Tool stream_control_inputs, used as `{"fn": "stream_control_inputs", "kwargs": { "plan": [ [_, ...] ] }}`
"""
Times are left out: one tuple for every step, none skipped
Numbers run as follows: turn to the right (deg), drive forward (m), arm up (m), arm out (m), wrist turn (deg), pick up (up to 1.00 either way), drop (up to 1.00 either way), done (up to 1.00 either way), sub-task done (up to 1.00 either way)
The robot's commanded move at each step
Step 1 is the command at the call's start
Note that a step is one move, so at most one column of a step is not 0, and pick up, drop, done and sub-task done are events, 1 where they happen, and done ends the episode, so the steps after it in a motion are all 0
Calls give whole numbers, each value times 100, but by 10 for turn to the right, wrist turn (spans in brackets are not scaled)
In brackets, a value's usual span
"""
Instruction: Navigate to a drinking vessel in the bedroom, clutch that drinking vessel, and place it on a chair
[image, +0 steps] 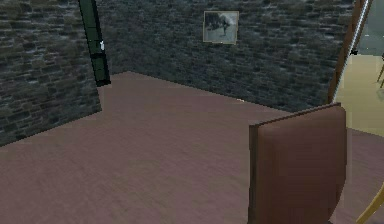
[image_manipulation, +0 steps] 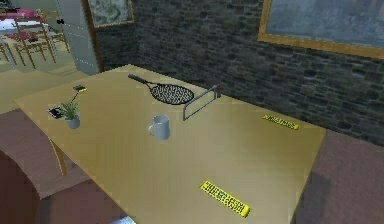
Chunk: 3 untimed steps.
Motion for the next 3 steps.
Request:
{"fn": "stream_control_inputs", "kwargs": {
  "plan": [
    [0,0,38,0,0,0,0,0,0],
    [0,0,0,50,0,0,0,0,0],
    [0,0,0,0,450,0,0,0,0]
  ]
}}
